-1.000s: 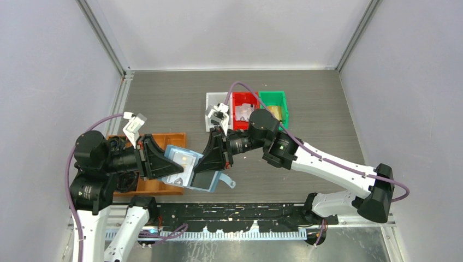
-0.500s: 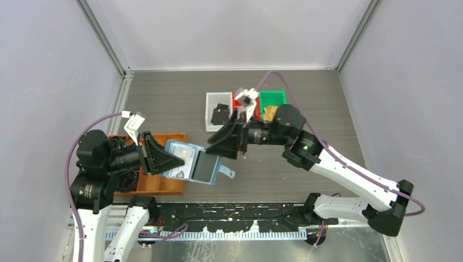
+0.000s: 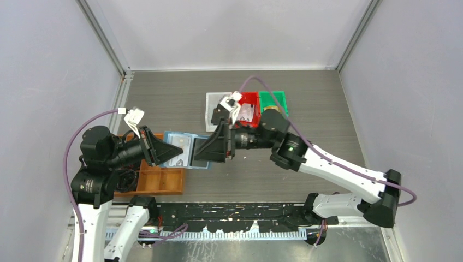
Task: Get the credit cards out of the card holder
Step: Remove the credit card from the card holder.
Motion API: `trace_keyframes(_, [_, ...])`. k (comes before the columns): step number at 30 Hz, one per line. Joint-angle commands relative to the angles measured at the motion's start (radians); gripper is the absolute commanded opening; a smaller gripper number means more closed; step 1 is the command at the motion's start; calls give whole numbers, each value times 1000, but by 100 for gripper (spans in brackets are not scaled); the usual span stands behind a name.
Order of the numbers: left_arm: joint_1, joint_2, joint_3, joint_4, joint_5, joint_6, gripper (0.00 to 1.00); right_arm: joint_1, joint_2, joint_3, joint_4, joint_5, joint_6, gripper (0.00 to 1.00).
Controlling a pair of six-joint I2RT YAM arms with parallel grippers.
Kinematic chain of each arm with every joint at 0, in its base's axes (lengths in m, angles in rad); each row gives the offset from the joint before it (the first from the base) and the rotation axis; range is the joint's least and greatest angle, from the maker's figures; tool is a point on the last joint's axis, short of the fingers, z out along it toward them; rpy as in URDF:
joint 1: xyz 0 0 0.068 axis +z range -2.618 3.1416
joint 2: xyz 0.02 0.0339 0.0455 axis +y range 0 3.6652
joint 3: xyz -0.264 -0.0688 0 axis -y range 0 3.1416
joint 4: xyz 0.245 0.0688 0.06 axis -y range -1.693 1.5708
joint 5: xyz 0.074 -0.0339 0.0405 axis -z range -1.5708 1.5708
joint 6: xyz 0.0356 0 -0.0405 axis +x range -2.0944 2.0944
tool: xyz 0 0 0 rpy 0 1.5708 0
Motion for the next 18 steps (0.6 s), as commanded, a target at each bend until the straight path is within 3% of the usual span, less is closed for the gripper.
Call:
trace_keyframes(1, [2,3,49,53,16,-18,0,20,43,-19,117,-49,72,52])
trace_keyframes(18, [2,-5,-2,269,232,-270,0,18,78,-67,144,-40,51,49])
